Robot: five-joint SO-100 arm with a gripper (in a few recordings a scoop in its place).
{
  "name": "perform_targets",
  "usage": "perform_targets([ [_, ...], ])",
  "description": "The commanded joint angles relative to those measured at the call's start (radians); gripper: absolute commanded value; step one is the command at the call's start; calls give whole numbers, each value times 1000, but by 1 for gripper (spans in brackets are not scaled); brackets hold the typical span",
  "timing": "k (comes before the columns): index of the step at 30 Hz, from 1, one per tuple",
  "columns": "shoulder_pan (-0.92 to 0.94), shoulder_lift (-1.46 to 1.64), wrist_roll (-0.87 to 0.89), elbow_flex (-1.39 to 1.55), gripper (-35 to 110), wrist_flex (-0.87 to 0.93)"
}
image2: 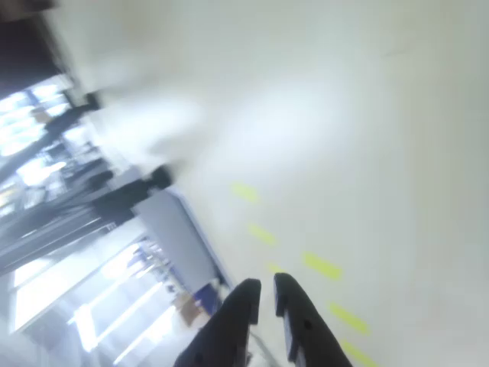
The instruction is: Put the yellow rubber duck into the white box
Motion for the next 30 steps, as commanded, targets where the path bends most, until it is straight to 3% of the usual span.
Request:
perform_targets([
  [1,-15,51,11,72,0,46],
  [30,-2,51,-2,109,0,52],
])
